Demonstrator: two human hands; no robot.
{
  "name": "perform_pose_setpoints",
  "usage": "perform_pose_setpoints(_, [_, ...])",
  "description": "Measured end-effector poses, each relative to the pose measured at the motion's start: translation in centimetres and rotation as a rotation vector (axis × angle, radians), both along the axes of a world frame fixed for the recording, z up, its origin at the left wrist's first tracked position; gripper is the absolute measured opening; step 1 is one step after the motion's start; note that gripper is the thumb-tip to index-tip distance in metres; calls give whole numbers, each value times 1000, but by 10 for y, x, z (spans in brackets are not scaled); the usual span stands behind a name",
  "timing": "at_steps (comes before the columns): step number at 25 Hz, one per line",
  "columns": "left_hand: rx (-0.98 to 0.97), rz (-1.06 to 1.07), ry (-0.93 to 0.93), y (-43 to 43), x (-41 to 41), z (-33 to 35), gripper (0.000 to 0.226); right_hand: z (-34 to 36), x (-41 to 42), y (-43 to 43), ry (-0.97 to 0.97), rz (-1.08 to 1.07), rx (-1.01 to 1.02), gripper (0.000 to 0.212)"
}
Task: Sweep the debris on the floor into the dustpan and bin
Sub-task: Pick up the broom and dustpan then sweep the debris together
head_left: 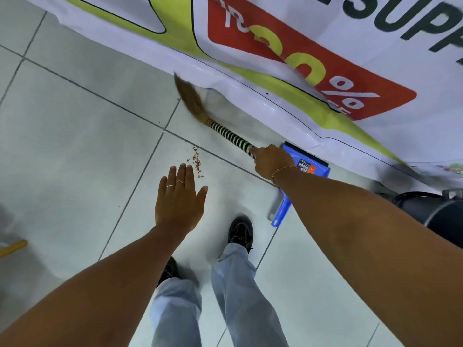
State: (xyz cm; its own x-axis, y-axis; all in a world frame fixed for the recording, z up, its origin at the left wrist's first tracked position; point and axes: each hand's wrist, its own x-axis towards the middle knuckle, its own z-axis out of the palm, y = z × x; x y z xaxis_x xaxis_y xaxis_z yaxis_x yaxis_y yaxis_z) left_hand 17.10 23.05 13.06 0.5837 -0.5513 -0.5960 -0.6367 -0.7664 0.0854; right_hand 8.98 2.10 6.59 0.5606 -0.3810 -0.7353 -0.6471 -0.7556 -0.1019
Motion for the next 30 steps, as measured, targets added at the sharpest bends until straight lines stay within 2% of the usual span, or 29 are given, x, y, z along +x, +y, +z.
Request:
perform_pose_setpoints(7, [-19, -16, -13, -9, -7, 8, 65, 33, -5, -7, 9, 400, -120, 46])
perform_pose_setpoints(13, [-69, -29, -24, 6, -11, 30, 65, 90, -76, -17, 58, 537, -140, 50])
perform_pose_setpoints(16, [-69, -58, -14, 34, -14, 42, 65, 107, -126, 17, 27, 433, -134, 61])
perform_pose_setpoints(19, [-67, -82, -40, 77, -7, 51, 65, 114, -135, 95, 27, 346, -18, 58])
perform_pose_setpoints(21, [-68, -91, -42, 113, 0, 56, 64, 111, -122, 167, 54, 326, 111, 54])
perform_pose_setpoints(24, [-37, -140, -32, 166, 13, 57, 64, 91, -94, 279, 105, 152, 257, 42])
perform_pose_setpoints(27, [-8, -195, -55, 218, 25, 52, 64, 76, -62, 360, 113, 90, 293, 41])
perform_pose_setpoints(30, [-1, -193, -50, 255, 34, 45, 63, 66, -40, 396, 67, -130, 268, 40])
